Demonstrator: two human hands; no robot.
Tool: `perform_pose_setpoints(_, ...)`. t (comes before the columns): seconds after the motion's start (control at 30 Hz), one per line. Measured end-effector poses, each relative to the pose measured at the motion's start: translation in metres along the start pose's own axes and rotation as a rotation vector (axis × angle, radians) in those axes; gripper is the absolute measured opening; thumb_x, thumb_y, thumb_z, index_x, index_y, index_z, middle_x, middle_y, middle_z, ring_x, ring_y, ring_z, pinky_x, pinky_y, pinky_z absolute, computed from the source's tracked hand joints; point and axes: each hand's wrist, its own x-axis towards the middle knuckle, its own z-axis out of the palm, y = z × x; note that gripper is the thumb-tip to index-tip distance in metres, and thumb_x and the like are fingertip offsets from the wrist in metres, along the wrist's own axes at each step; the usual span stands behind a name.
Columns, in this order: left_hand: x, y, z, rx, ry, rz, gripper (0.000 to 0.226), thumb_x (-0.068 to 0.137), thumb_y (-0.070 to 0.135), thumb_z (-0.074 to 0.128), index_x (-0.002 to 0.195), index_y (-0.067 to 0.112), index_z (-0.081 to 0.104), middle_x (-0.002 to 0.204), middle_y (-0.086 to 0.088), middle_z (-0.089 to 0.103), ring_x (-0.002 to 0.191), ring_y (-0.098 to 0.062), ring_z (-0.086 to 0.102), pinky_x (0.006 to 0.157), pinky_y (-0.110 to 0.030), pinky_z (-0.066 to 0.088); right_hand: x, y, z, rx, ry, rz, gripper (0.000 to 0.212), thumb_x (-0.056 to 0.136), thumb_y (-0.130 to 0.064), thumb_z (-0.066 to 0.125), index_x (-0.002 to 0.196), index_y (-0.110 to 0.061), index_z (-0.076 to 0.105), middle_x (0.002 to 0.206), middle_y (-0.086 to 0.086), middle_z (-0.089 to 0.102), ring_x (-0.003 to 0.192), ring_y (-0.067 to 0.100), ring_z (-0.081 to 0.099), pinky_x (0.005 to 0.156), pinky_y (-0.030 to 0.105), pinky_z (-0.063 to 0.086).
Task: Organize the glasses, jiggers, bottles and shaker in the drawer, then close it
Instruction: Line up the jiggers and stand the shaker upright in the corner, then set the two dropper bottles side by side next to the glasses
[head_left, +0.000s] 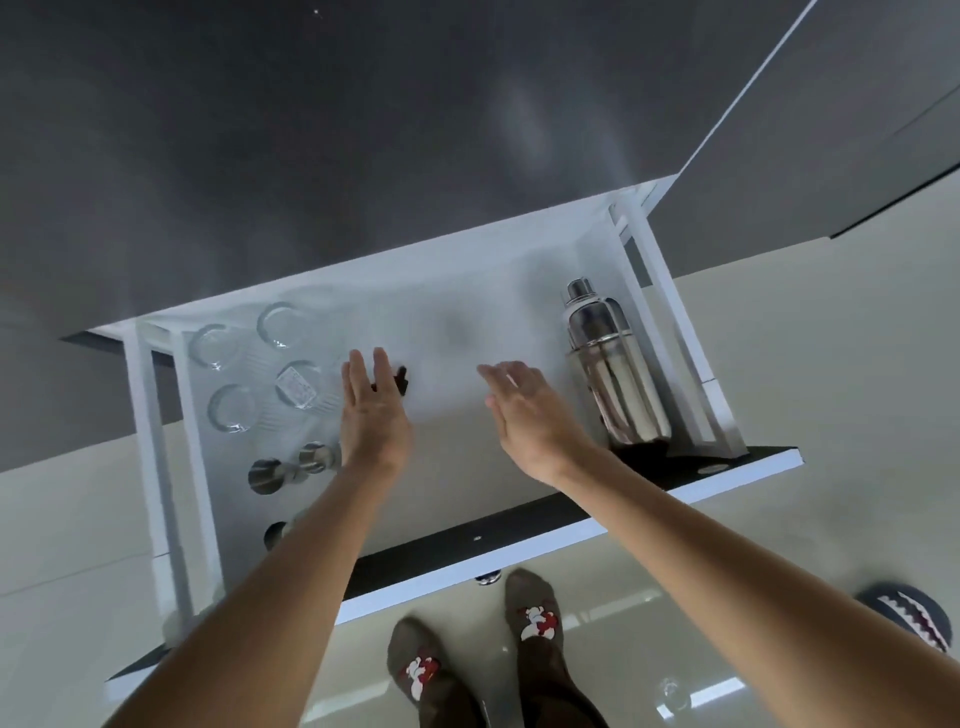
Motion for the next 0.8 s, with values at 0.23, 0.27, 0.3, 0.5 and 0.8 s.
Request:
perform_pose_setpoints(0.23, -0.001, -0.024, -0.006, -0.039, -0.043, 0.044, 0.044, 0.088, -0.005, 0.047, 0.131, 0.005, 0.046, 0.124, -0.022, 0.05, 0.112, -0.037, 0.054, 0.094, -0.042, 0.044, 0.049, -0.045, 0.049, 0.244, -0.234, 0.113, 0.049, 0.097, -0.006, 0.037, 0.141, -0.027, 0.035, 0.114, 0.019, 0.051, 0.097, 0.037, 0.057, 0.081, 0.042, 0.05)
perform_pose_setpoints(0.27, -0.002, -0.025, -0.005, -0.037, -0.037, 0.05, 0.037, 0.089, -0.002, 0.046, 0.126, 0.005, 0.05, 0.117, -0.021, 0.054, 0.106, -0.036, 0.056, 0.09, -0.042, 0.046, 0.052, -0.047, 0.051, 0.245, -0.25, 0.102, 0.049, 0.097, -0.007, 0.038, 0.141, -0.03, 0.035, 0.114, 0.017, 0.05, 0.096, 0.036, 0.056, 0.081, 0.041, 0.05)
perform_pose_setpoints(0.3, -0.003, -0.026, -0.004, -0.039, -0.036, 0.052, 0.033, 0.091, 0.0, 0.046, 0.123, 0.006, 0.053, 0.113, -0.02, 0.056, 0.102, -0.035, 0.058, 0.087, -0.041, 0.048, 0.053, -0.047, 0.053, 0.237, -0.27, 0.089, 0.05, 0.097, -0.007, 0.039, 0.141, -0.031, 0.036, 0.114, 0.016, 0.05, 0.094, 0.034, 0.055, 0.08, 0.039, 0.049)
perform_pose_setpoints(0.5, -0.002, -0.029, 0.004, -0.034, -0.122, 0.004, 0.035, 0.087, -0.003, 0.05, 0.121, 0.007, 0.052, 0.117, -0.019, 0.048, 0.105, -0.037, 0.054, 0.085, -0.044, 0.049, 0.056, -0.036, 0.056, 0.225, -0.258, 0.104, 0.02, 0.098, -0.014, 0.041, 0.105, -0.009, 0.059, 0.098, 0.02, 0.061, 0.087, 0.036, 0.06, 0.072, 0.04, 0.048)
perform_pose_setpoints(0.8, 0.01, -0.016, -0.005, -0.256, 0.078, 0.078, 0.024, 0.084, 0.004, 0.061, 0.105, 0.0, 0.051, 0.105, -0.02, 0.056, 0.094, -0.035, 0.056, 0.081, -0.045, 0.049, 0.072, -0.043, 0.048, 0.363, 0.099, 0.033, 0.053, 0.089, -0.013, 0.058, 0.134, -0.019, 0.03, 0.111, 0.009, 0.061, 0.09, 0.028, 0.061, 0.079, 0.038, 0.052)
